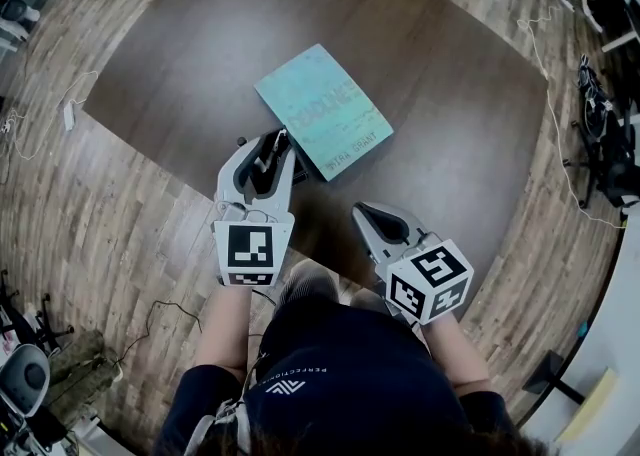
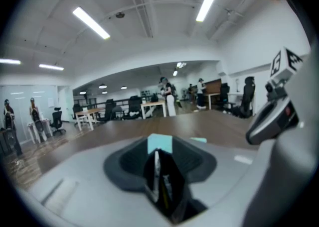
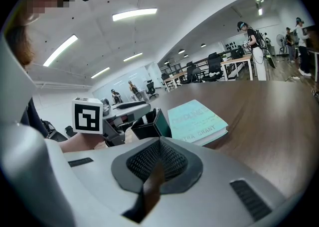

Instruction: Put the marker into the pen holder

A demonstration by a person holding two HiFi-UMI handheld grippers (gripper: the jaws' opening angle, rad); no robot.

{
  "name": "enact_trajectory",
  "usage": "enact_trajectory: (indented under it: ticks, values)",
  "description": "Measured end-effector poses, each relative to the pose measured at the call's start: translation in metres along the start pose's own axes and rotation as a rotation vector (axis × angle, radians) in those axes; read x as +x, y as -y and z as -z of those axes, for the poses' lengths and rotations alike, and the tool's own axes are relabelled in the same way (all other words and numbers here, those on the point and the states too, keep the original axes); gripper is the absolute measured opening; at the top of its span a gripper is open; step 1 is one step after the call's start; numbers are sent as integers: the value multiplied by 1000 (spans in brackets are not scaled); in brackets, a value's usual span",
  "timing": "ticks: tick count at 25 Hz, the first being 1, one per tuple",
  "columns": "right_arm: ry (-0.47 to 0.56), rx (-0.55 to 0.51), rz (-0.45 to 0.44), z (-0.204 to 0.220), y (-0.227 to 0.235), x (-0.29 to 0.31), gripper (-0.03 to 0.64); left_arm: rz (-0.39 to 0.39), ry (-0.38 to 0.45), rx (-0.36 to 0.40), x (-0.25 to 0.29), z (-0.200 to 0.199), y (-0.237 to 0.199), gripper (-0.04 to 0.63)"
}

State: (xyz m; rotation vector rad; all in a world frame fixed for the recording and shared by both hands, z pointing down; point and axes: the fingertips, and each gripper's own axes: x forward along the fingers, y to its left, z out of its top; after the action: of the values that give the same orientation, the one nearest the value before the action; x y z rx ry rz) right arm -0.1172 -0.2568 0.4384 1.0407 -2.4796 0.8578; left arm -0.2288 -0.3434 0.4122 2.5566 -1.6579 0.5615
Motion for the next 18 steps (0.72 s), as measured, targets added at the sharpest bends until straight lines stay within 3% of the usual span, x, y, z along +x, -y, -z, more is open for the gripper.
enact_trajectory:
  ticks: [18]
  values:
    - [2, -67, -59, 2, -11, -16, 0, -59, 8, -137, -43, -3, 2, 100]
